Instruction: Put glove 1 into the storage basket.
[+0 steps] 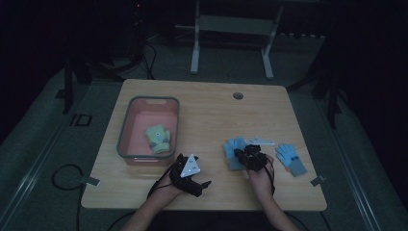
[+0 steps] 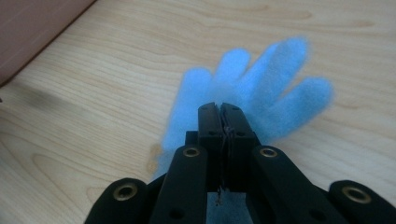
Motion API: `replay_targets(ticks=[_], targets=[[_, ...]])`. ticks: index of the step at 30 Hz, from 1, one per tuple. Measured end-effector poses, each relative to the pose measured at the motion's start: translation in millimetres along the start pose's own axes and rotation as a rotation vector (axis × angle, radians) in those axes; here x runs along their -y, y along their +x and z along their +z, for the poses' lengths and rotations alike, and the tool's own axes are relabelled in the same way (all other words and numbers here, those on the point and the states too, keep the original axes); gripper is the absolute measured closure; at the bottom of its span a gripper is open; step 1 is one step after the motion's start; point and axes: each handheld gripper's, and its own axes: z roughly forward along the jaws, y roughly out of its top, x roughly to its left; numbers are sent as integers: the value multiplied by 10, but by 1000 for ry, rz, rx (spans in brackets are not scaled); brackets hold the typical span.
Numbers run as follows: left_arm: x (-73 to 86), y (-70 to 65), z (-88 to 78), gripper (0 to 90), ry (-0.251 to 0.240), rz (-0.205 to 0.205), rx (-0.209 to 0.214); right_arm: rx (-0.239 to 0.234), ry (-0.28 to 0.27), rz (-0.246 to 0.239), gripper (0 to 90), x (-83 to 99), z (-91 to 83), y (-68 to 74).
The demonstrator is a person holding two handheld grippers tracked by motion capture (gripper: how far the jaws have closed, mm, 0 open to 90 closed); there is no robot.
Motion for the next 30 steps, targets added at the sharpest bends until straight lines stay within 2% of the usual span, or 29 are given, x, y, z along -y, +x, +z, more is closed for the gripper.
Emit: replay_targets(ticks=[6, 7, 11, 13, 17, 20, 26, 30], targets=[[7, -8, -9, 40, -6, 0, 4, 11, 29, -3, 839, 56, 140, -16], [9, -7, -11, 40, -10, 5, 4, 0, 37, -2, 829, 61, 155, -26], [17, 4, -18, 40, -8, 3, 7, -15, 31, -1, 729, 44, 131, -53], [22, 11, -20, 40, -9, -6, 8, -22, 32, -17, 675, 34, 103, -66], [28, 22, -25, 40, -11, -8, 6, -27, 28, -67, 632, 2, 11, -115], [30, 23, -20, 40, -11, -8, 7, -62, 20, -88, 603, -35, -64, -188], [41, 21, -7, 40, 0, -2, 19, -80, 17, -175, 605, -66, -205, -369], [39, 21, -13, 40, -5, -5, 21, -86, 7, -197, 625, -36, -299, -515]])
